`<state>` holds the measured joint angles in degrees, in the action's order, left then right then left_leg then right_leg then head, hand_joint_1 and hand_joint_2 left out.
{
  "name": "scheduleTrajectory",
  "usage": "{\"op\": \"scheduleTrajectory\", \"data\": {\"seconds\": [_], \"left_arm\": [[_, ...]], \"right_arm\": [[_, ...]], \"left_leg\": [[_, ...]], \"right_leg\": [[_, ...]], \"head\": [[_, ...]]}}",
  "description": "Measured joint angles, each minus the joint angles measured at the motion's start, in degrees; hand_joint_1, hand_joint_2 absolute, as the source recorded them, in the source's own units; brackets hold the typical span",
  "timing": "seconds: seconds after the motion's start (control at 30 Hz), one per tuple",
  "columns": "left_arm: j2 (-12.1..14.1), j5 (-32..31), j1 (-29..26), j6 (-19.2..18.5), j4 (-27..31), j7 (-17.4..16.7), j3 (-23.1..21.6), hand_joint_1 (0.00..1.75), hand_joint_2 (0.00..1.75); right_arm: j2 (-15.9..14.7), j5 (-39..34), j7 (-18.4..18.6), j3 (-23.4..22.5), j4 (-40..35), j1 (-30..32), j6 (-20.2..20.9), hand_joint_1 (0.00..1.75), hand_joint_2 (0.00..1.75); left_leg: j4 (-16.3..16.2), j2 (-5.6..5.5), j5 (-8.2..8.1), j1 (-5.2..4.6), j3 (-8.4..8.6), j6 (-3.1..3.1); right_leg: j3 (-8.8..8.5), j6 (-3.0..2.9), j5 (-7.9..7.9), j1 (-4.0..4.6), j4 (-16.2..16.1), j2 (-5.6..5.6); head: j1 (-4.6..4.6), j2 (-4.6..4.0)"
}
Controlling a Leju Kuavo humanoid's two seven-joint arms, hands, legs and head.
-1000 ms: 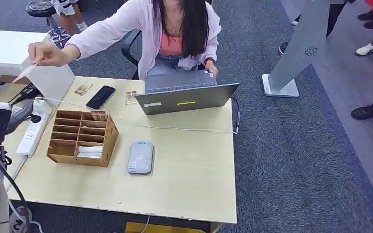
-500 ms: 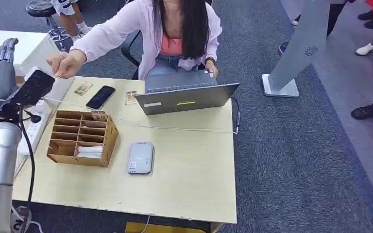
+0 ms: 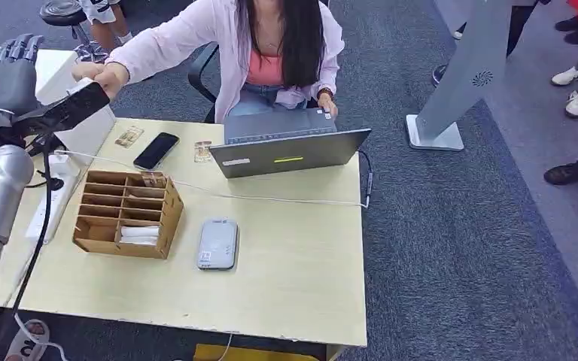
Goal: Pass the card to the sensor for recognition and then transmit it.
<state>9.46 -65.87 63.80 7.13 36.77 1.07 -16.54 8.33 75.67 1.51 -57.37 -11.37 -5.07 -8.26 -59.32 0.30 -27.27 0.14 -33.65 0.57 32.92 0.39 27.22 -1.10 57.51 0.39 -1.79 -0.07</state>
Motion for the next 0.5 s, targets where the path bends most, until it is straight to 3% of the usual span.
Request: {"op": "scheduleTrajectory", "data": {"seconds": [0.1,0.13,0.17,0.5], "left_arm": [[0.09,-1.56,1.5,0.0,-2.11,-0.75,-1.08,0.0,1.75],[0.11,-1.73,1.83,0.0,-2.59,-0.96,-1.32,0.31,1.75],[0.17,-1.82,2.03,0.04,-2.87,-0.96,-1.51,1.75,1.75],[0.33,-1.32,2.16,0.98,-4.88,-0.48,-2.01,1.75,1.75]], "right_arm": [[0.04,0.35,0.0,0.2,0.05,-0.01,0.0,0.0,1.75],[0.04,0.35,0.0,0.2,0.05,-0.01,0.0,0.0,1.75],[0.04,0.35,0.0,0.22,0.05,-0.01,0.0,0.0,1.75],[0.04,0.35,0.0,0.22,0.07,-0.02,-0.04,0.0,1.75]], "left_leg": [[0.0,0.0,0.0,0.0,-0.01,0.0],[0.0,0.0,0.0,0.0,-0.01,0.0],[0.0,0.0,0.0,0.0,-0.01,0.0],[0.0,0.0,0.0,0.0,-0.02,0.0]], "right_leg": [[0.0,0.0,0.0,0.0,0.0,0.0],[0.0,0.0,0.0,0.0,0.0,0.0],[0.0,0.0,0.0,0.0,0.0,0.0],[0.0,0.0,0.0,0.0,0.0,-0.01]], "head": [[0.02,0.0],[0.0,0.0],[0.02,0.0],[0.0,0.0]]}}
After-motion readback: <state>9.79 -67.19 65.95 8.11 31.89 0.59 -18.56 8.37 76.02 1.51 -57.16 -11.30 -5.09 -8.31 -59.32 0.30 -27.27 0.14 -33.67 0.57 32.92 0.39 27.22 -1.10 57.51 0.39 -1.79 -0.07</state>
